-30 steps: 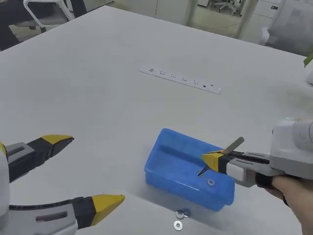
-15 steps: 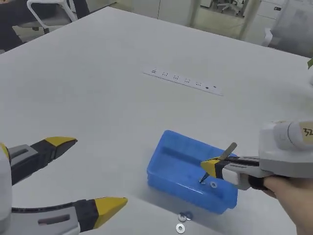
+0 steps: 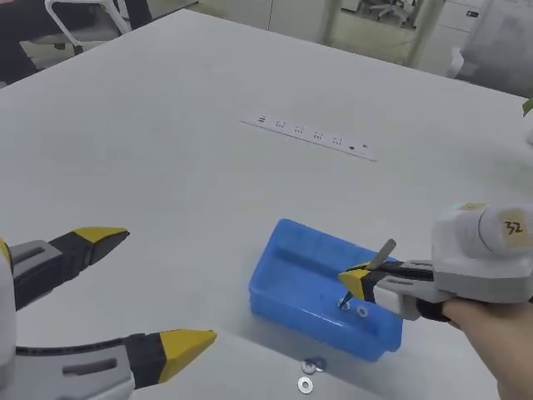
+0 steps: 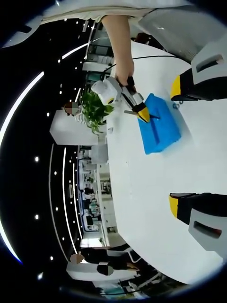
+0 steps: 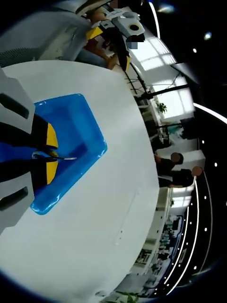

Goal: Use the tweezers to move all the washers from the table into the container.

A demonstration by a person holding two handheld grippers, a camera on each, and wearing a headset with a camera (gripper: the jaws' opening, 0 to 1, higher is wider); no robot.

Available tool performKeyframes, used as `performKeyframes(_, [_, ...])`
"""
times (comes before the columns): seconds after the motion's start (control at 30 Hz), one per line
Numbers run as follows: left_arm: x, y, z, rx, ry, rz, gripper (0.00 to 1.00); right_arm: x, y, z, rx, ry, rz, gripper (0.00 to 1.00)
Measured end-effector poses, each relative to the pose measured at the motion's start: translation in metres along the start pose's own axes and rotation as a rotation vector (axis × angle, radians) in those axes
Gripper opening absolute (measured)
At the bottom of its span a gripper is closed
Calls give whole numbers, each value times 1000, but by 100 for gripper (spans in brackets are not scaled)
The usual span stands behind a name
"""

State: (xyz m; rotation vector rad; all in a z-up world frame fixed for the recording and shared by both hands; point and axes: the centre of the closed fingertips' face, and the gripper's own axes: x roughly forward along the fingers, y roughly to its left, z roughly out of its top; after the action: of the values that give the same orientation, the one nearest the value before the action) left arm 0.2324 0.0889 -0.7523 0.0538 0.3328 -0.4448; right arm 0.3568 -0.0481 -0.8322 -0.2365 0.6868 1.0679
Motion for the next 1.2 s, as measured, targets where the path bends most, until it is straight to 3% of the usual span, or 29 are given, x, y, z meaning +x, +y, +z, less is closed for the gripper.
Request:
performKeyframes(0.13, [0, 1, -2, 3, 13, 5, 81, -6, -1, 3, 35, -34, -7, 4])
performKeyframes(0.33, [0, 1, -3, 7, 17, 4, 80, -19, 3, 10, 27, -61, -19, 4])
performKeyframes(0.93, [0, 1, -5, 8, 23, -3, 78, -45, 49, 30, -6, -116, 50, 4])
performKeyframes(1.2, [0, 2, -5, 10, 23, -1, 78, -46, 68, 22, 30, -119, 100, 4])
